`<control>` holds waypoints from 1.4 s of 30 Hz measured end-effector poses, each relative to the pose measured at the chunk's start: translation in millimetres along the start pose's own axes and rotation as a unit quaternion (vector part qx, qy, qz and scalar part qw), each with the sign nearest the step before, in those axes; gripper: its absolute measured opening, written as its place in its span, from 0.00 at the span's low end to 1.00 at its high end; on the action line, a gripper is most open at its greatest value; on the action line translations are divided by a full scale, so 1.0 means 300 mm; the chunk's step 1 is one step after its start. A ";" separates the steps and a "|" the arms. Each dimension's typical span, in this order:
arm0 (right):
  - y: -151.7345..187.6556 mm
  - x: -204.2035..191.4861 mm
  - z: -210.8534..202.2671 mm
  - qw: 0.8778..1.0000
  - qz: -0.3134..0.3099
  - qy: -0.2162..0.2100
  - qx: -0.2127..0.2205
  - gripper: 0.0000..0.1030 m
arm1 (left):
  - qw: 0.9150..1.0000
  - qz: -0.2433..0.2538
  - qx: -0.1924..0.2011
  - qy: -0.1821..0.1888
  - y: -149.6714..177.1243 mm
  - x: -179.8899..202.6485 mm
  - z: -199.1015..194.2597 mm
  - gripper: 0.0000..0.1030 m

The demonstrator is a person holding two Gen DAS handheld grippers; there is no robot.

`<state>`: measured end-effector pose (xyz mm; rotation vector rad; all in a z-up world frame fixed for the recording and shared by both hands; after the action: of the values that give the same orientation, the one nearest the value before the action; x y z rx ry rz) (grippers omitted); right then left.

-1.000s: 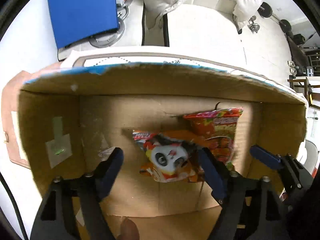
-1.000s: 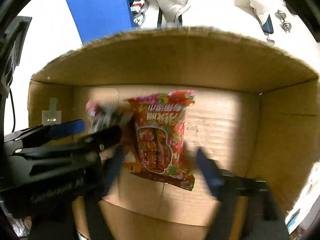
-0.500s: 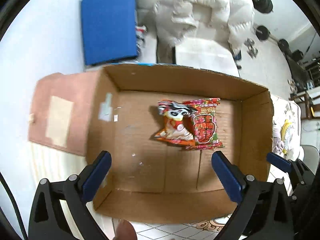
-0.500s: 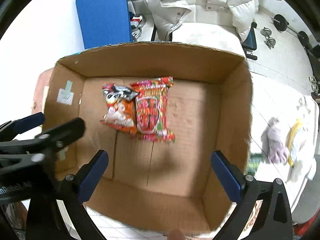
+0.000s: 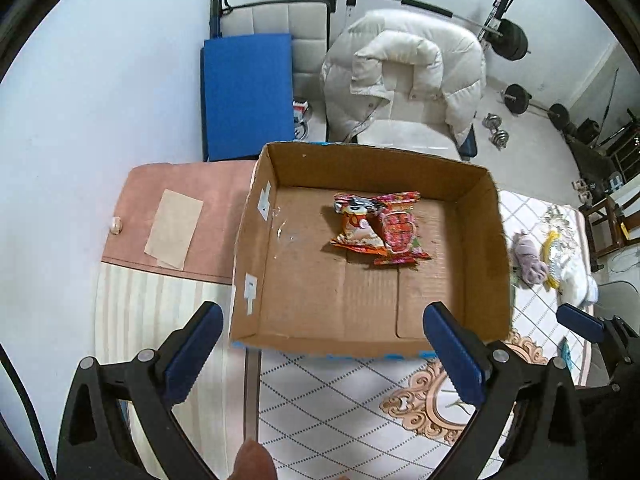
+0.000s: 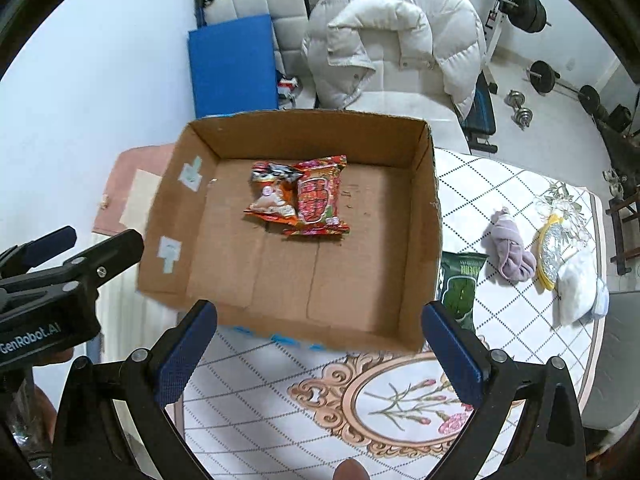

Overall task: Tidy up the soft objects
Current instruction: 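Grasp the green wipe pack with left tool while right tool grasps white bag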

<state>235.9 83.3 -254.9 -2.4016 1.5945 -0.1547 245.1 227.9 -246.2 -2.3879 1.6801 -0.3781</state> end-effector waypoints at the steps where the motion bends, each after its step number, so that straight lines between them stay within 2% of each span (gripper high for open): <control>1: 0.009 -0.006 -0.022 1.000 -0.002 0.000 0.004 1.00 | 1.000 0.003 0.005 -0.001 0.012 0.002 -0.021 1.00; 11: 0.073 -0.034 -0.152 0.999 0.000 -0.020 0.029 1.00 | 1.000 0.011 0.028 0.003 0.071 0.052 -0.135 1.00; 16: 0.105 0.051 -0.211 0.998 0.018 -0.034 0.051 1.00 | 0.999 0.018 0.038 0.005 0.081 0.161 -0.170 1.00; 18: 0.127 0.140 -0.237 0.997 0.033 -0.024 0.059 1.00 | 0.999 0.028 0.040 0.007 0.090 0.247 -0.174 1.00; 21: 0.179 0.336 -0.268 0.996 0.063 -0.001 0.056 1.00 | 0.999 0.037 0.021 0.021 0.116 0.414 -0.139 1.00; 24: 0.253 0.576 -0.271 0.995 0.094 0.023 0.036 1.00 | 0.998 0.052 -0.010 0.031 0.163 0.614 -0.042 1.00; 26: 0.307 0.746 -0.261 0.993 0.107 0.047 0.015 1.00 | 0.995 0.089 -0.042 0.020 0.202 0.754 0.061 1.00; 28: 0.362 0.925 -0.230 0.991 0.115 0.068 -0.014 1.00 | 0.986 0.143 -0.082 -0.007 0.244 0.887 0.186 1.00; 29: 0.381 0.984 -0.218 0.990 0.116 0.075 -0.024 1.00 | 0.979 0.172 -0.105 -0.023 0.266 0.956 0.265 0.99; 32: 0.433 1.184 -0.155 0.987 0.117 0.090 -0.060 1.00 | 0.962 0.225 -0.135 -0.074 0.295 1.065 0.428 0.97; 33: 0.442 1.237 -0.134 0.987 0.117 0.092 -0.068 1.00 | 0.954 0.246 -0.146 -0.090 0.303 1.097 0.483 0.97; 34: 0.453 1.262 -0.120 0.986 0.114 0.091 -0.074 1.00 | 0.945 0.265 -0.162 -0.103 0.318 1.116 0.530 0.97; 35: 0.458 1.303 -0.097 0.986 0.113 0.089 -0.080 1.00 | 0.932 0.289 -0.182 -0.125 0.333 1.134 0.589 0.97; 38: 0.467 1.390 -0.043 0.986 0.107 0.086 -0.094 1.00 | 0.905 0.323 -0.209 -0.179 0.346 1.125 0.693 0.97; 39: 0.469 1.402 -0.029 0.986 0.105 0.083 -0.097 1.00 | 0.898 0.330 -0.221 -0.191 0.354 1.122 0.726 0.97; 42: 0.460 1.422 0.033 0.988 0.096 0.068 -0.104 1.00 | 0.882 0.341 -0.244 -0.217 0.375 1.111 0.791 0.97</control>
<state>283.3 -357.3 -323.2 -2.4133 1.9837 -0.1248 327.7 -120.5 -473.8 -1.7287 2.3815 0.7127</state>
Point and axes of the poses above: each gripper's, at about its wrist camera, not at the fingertips, and z roughly the way its jaws point, x to its right, y to its underside, the point moved 10 cm from there along z, roughly the way its jaws point, and after that the axes turned 13 degrees about -z, right-handed, at the moved point
